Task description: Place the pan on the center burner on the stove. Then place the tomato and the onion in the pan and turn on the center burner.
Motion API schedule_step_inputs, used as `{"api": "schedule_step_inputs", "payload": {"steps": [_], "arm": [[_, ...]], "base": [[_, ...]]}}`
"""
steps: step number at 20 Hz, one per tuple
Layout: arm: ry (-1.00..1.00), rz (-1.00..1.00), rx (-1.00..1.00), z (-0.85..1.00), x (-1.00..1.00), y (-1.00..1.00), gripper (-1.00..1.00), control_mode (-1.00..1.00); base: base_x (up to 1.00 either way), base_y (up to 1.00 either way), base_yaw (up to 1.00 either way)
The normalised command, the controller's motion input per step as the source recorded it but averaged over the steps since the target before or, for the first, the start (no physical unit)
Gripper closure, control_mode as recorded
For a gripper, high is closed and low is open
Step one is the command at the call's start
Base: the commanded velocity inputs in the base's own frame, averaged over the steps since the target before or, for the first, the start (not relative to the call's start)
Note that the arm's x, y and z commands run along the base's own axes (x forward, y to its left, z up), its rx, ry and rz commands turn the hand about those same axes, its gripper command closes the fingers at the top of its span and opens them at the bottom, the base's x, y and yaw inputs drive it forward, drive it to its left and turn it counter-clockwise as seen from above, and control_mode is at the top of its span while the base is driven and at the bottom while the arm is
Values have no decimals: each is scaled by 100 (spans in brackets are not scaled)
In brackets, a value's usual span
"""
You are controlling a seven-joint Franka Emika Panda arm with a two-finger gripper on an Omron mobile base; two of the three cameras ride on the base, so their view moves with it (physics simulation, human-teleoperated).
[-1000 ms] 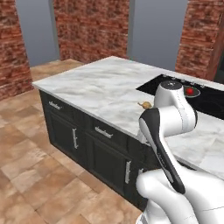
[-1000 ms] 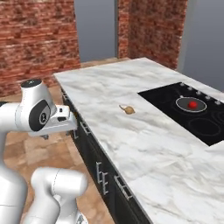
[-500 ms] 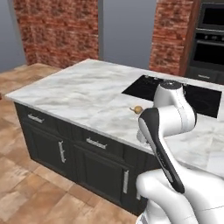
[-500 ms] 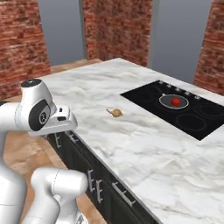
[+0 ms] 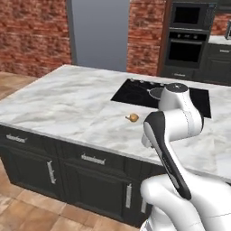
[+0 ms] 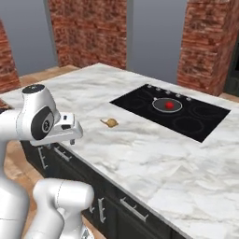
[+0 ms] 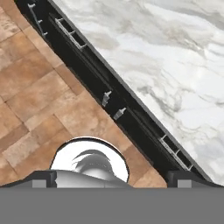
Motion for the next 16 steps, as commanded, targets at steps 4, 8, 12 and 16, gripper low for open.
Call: {"api": "schedule_step_inputs", "payload": {"steps": [4, 8, 12, 16], "arm": [[0, 0, 0, 0, 0, 0, -100, 100], [0, 0, 0, 0, 0, 0, -100, 100], [0, 0, 0, 0, 0, 0, -100, 100], [0, 0, 0, 0, 0, 0, -100, 100]], "base": [[20, 44, -35], [16, 36, -35], [20, 37, -34], [17, 41, -35]]}}
